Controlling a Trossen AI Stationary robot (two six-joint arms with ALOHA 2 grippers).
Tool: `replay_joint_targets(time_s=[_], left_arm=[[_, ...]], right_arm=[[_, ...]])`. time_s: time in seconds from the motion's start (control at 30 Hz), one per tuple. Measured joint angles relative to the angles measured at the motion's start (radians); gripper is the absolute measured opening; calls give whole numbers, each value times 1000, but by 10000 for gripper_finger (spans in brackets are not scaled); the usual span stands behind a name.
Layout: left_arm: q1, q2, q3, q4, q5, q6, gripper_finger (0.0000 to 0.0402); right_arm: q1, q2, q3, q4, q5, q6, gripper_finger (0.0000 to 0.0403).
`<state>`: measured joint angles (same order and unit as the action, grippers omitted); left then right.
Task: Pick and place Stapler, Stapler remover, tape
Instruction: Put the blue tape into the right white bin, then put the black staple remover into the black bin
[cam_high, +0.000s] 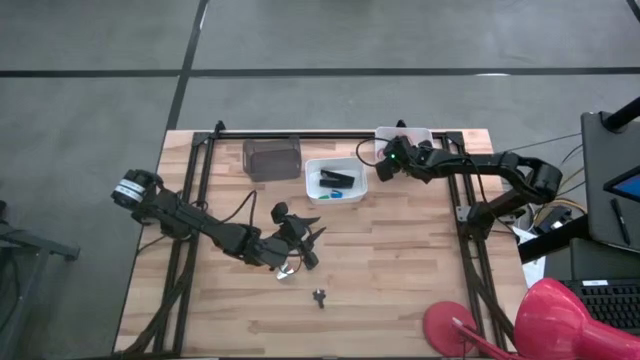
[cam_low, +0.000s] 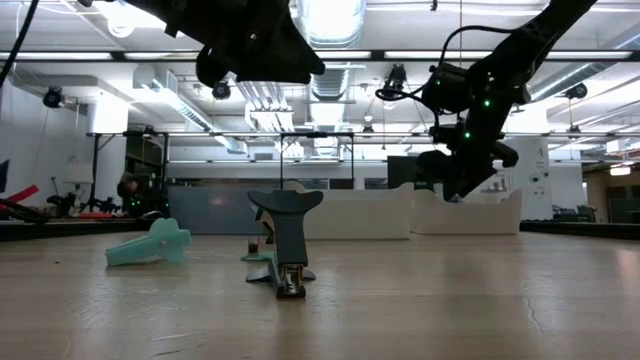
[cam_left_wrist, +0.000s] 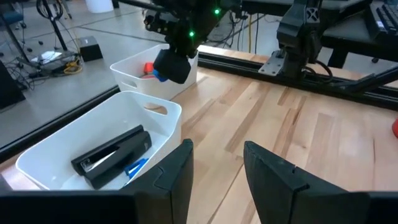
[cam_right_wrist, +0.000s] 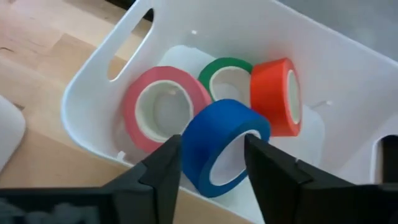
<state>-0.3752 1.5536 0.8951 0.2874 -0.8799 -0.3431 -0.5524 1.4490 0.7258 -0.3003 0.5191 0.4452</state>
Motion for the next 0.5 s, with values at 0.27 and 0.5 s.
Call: replay_joint_targets(time_s=[0.27, 0.5], left_arm=[[-1, 0, 0, -28, 10, -5, 145], [-1, 0, 0, -80, 35, -64, 145]], right_arm=[[35, -12, 0, 5, 73, -42, 223], [84, -65, 0, 5, 132, -64, 247]])
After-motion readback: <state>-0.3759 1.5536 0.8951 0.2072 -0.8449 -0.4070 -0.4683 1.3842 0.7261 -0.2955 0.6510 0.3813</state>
